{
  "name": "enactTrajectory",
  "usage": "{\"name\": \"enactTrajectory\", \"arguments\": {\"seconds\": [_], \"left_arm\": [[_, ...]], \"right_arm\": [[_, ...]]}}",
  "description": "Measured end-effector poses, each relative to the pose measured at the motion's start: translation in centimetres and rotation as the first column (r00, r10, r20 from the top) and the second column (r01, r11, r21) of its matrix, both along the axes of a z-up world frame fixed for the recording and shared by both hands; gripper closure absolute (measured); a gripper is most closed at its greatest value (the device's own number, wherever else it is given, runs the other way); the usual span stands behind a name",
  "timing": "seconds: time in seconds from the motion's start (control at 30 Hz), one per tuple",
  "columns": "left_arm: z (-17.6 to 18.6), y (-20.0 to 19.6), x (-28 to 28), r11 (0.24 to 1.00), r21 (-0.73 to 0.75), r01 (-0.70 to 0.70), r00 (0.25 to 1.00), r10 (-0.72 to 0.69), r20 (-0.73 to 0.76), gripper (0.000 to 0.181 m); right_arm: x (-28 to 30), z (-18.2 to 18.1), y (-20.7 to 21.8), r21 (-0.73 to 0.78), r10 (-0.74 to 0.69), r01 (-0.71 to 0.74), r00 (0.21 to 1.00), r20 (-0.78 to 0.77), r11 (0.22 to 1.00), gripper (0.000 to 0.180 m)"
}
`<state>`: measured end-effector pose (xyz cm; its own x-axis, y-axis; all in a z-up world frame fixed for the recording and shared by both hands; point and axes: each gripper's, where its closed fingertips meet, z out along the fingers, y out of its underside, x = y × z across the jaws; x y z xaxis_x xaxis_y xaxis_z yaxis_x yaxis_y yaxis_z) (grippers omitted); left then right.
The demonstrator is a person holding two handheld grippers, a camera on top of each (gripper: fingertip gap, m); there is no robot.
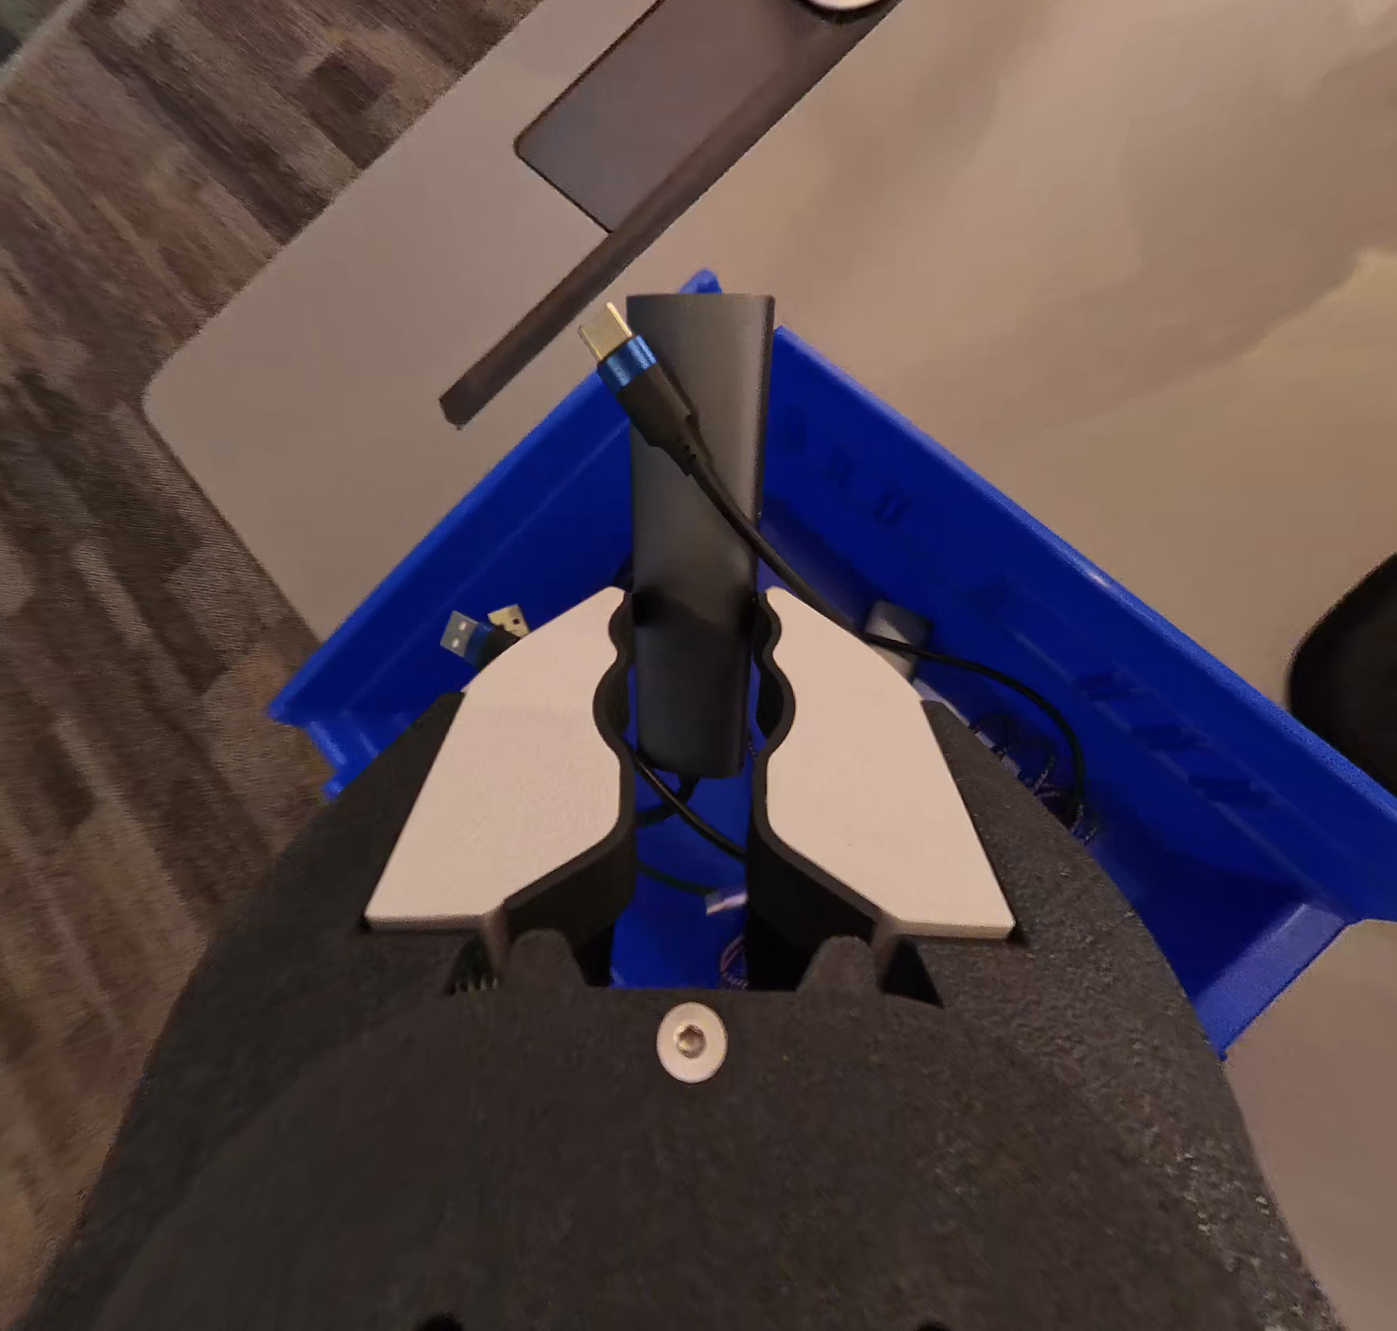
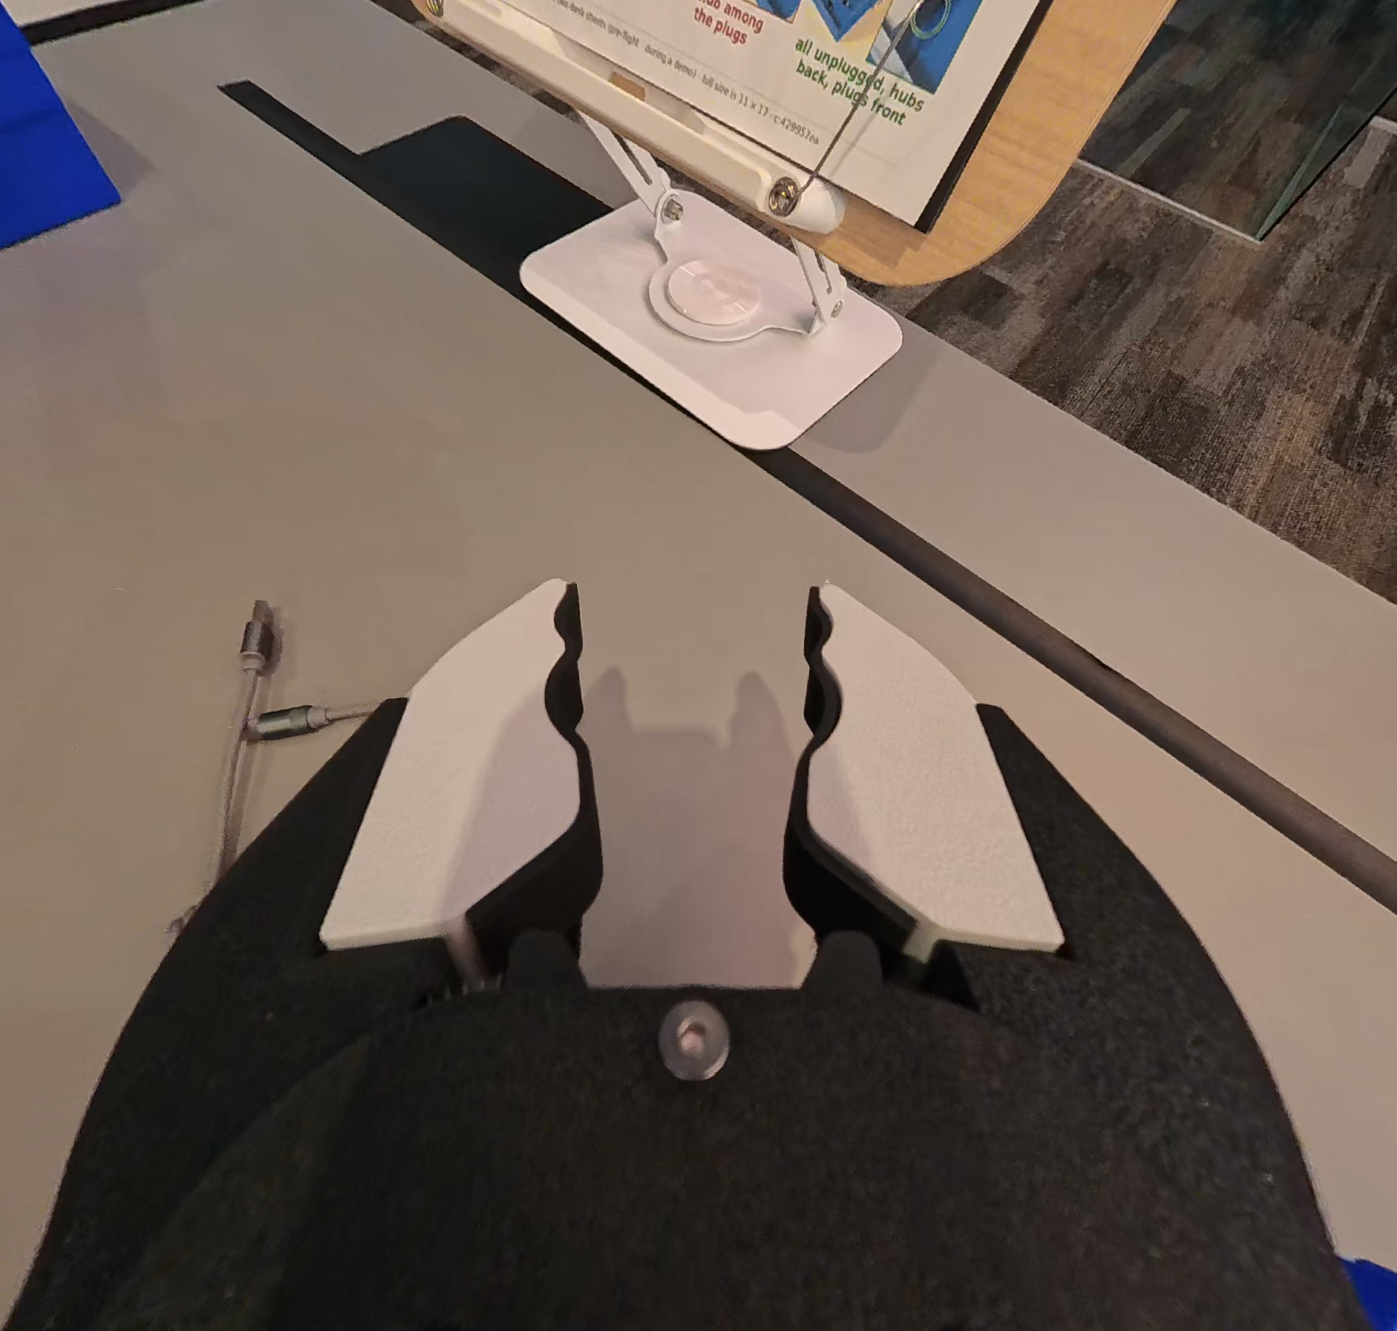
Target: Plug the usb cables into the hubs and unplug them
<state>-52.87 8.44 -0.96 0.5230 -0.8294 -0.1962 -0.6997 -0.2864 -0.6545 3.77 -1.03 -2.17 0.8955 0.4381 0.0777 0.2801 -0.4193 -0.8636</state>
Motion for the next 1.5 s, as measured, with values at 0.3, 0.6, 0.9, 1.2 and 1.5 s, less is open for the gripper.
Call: {"name": "enactTrajectory", "arguments": {"seconds": [0.3, 0.6, 0.9, 1.2, 1.5], "left_arm": [[2.8, -0.6, -3.0, 0.952, 0.3, 0.061, 0.797, 0.135, -0.589, 0.151], [-1.0, -2.0, -3.0, 0.949, 0.259, -0.178, 0.796, 0.294, -0.53, 0.151], [-1.7, -4.1, -0.1, 0.898, -0.194, -0.396, 0.914, 0.405, 0.011, 0.151], [1.2, -5.0, 0.5, 0.849, -0.375, -0.371, 0.864, 0.464, 0.197, 0.151], [0.9, -4.9, -0.8, 0.867, -0.243, -0.435, 0.89, 0.455, 0.031, 0.151]], "right_arm": [[0.2, 1.1, -0.3, 0.03, 0.009, -0.007, 0.999, -0.035, 1.0, 0.123], [0.1, 1.7, -0.7, 0.048, 0.026, -0.023, 0.998, -0.053, 0.999, 0.123], [-0.7, 2.6, -1.0, 0.073, 0.071, -0.064, 0.993, -0.097, 0.995, 0.123], [-0.6, 3.3, -1.3, 0.097, 0.082, -0.071, 0.99, -0.116, 0.993, 0.123], [0.0, 3.5, -1.4, 0.101, 0.073, -0.059, 0.987, -0.141, 0.993, 0.123]]}}
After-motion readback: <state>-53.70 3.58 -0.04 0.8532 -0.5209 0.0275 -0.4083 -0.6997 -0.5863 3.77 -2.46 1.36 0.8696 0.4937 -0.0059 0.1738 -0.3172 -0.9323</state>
